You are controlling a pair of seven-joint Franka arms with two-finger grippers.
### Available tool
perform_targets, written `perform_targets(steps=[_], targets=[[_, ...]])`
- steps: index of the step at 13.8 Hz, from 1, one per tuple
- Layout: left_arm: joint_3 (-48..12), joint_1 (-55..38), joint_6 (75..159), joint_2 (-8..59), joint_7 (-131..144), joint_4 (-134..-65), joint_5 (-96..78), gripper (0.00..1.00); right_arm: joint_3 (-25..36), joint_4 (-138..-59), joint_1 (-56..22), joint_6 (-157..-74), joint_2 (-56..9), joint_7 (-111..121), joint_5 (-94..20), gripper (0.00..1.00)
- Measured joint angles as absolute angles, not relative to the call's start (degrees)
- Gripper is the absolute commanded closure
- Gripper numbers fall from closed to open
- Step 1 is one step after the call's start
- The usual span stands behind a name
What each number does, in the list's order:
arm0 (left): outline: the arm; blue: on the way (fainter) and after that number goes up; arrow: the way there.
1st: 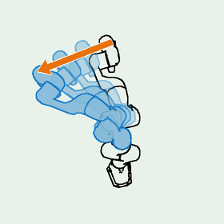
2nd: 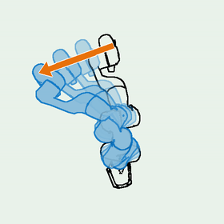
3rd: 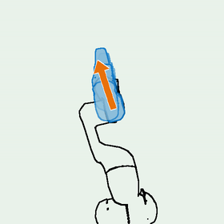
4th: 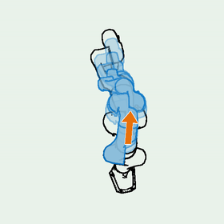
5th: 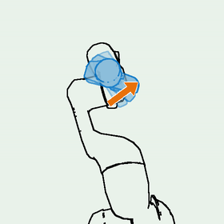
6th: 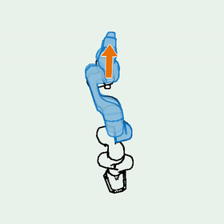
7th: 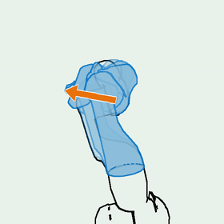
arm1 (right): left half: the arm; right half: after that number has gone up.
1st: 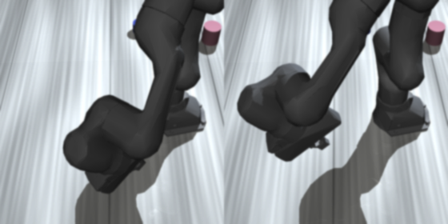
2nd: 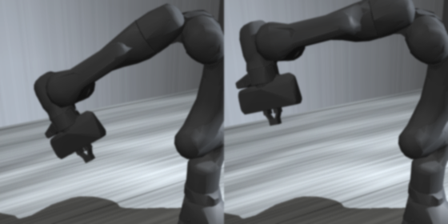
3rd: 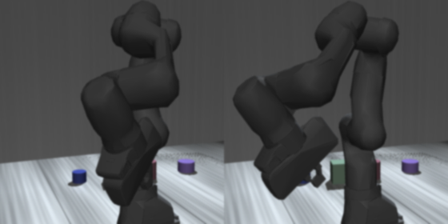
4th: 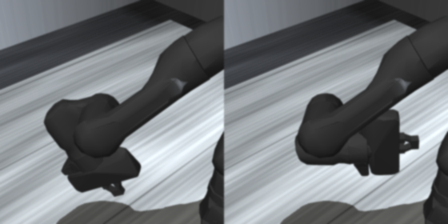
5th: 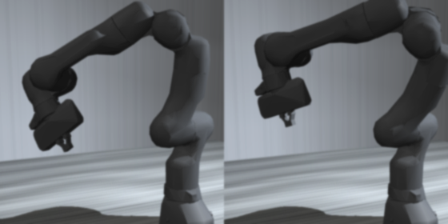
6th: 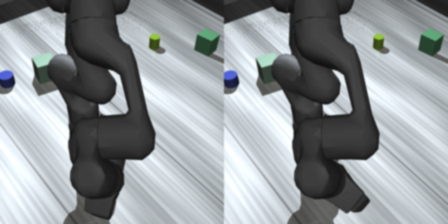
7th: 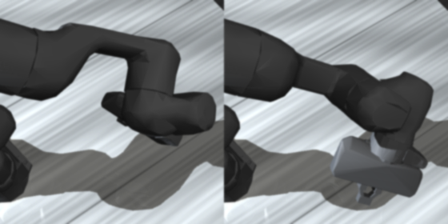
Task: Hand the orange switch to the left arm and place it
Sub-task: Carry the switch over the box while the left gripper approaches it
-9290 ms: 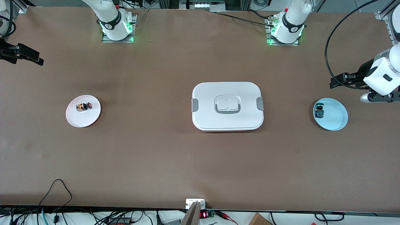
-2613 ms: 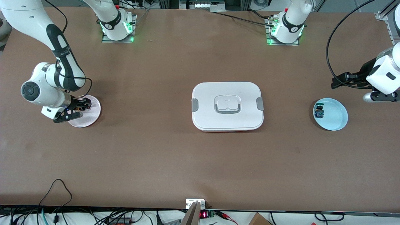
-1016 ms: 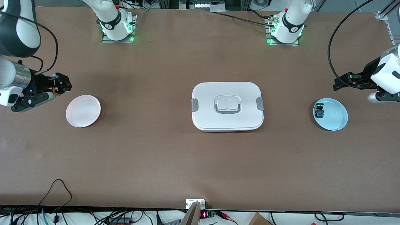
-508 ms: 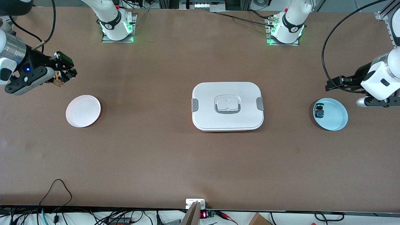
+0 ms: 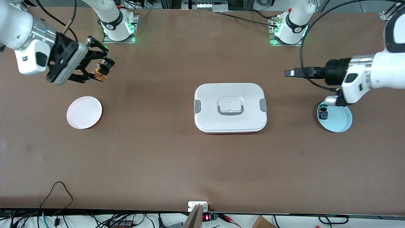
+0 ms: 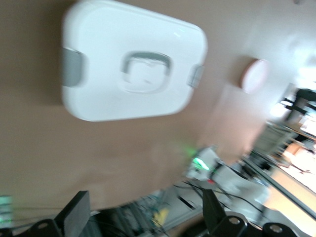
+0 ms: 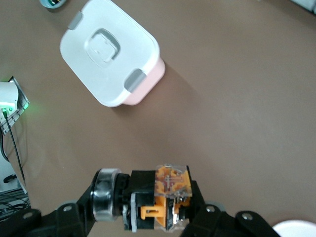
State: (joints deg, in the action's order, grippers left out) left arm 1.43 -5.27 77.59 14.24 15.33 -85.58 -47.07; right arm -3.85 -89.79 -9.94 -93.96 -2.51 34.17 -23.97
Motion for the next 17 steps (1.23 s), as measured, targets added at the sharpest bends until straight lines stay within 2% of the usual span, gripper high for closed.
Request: perform_targets(steps=[2,5,13,17], targets=[[1.23,-6.93,79.33,18.4,16.11,-85.77,-58.97,0.0,-5.86,-89.87,-11.7,-96.73,-2.59,36.77,-27.67,0.8],[1.06,-10.6,86.92,22.49,18.73,-86.89,-72.74,0.0,-6.55,-91.27,-12.76,-99.47,-3.25,45.73,-39.13,0.8],[0.64,-25.74,111.17,22.14,26.55,-87.41,-89.24,0.0,-6.5,-97.07,-13.08,-103.65,-7.11,74.49,-66.66,0.8],[0.64,-28.99,113.74,21.15,29.7,-87.45,-90.24,0.0,-6.5,-100.51,-13.53,-104.27,-8.36,83.7,-77.78,0.78]])
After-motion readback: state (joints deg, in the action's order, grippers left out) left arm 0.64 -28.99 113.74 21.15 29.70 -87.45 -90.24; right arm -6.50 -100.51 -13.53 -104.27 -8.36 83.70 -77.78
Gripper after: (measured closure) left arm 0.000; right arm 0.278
